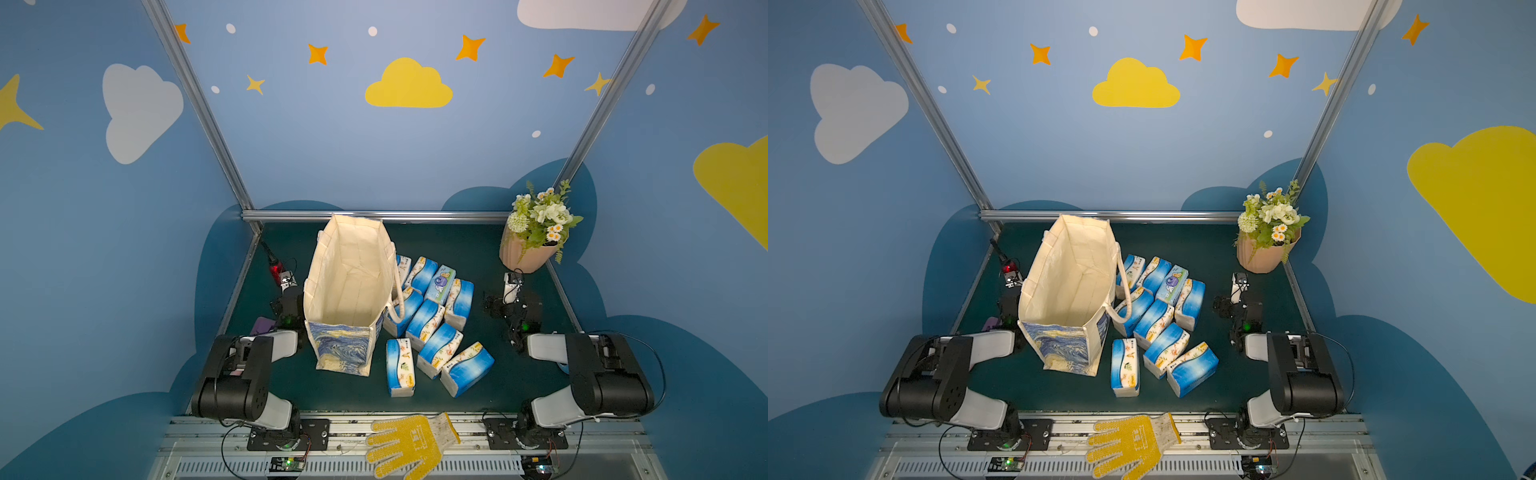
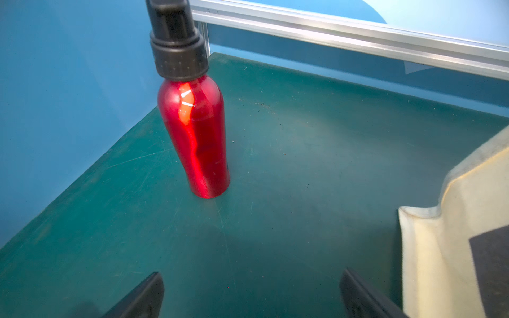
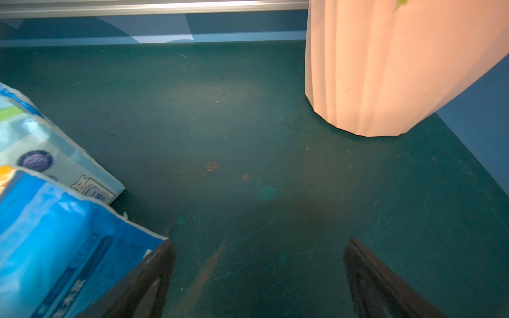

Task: Put tissues into the canvas bag
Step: Pick up the pack of facial tissues from the center of the board.

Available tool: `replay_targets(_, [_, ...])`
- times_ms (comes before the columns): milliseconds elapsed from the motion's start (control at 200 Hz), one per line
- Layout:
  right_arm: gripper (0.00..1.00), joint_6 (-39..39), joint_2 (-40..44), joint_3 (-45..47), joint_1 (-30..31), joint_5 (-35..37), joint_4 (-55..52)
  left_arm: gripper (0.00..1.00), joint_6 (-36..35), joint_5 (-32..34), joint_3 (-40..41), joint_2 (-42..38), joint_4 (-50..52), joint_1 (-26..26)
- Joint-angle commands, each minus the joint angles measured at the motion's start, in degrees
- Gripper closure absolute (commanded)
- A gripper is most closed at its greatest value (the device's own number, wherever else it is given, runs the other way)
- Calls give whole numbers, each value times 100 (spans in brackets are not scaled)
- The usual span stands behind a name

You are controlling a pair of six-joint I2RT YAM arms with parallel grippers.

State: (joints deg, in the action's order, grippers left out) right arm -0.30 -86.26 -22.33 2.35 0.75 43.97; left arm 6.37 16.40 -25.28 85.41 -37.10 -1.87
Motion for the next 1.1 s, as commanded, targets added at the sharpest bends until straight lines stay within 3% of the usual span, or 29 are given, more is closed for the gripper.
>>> replay_targets(0, [4,11,-49,-110,-19,-67,121,0,-22,78,-118,55,-100,32])
replay_targets(100, [4,16,-49,-114,-16,-67,128,2,-24,75,-116,46,-96,28])
replay_targets(210, [4,13,-49,-107,-21,-74,125,21,4,22,-109,33,-79,61])
replay_targets(315, [6,24,-45,-107,-36,-75,137,29,31,11,-40,-23,-158,77])
replay_targets(406, [7,96,2,-139,-59,13,43,30,227,401,-156,-374,355,121])
replay_targets(546, [7,282,121,-139,-193,-1,-53,32,310,697,-242,-1584,1171,161])
replay_targets(766, [7,289,285,-383,-196,23,-692,29,862,1496,-927,-3121,3152,179])
replay_targets(926, [7,294,645,-628,-212,29,-1380,28,844,1306,-1549,-3823,3784,256])
replay_targets(1097, [7,407,1216,-700,-218,89,-1790,23,990,1184,-2336,-3866,4697,400])
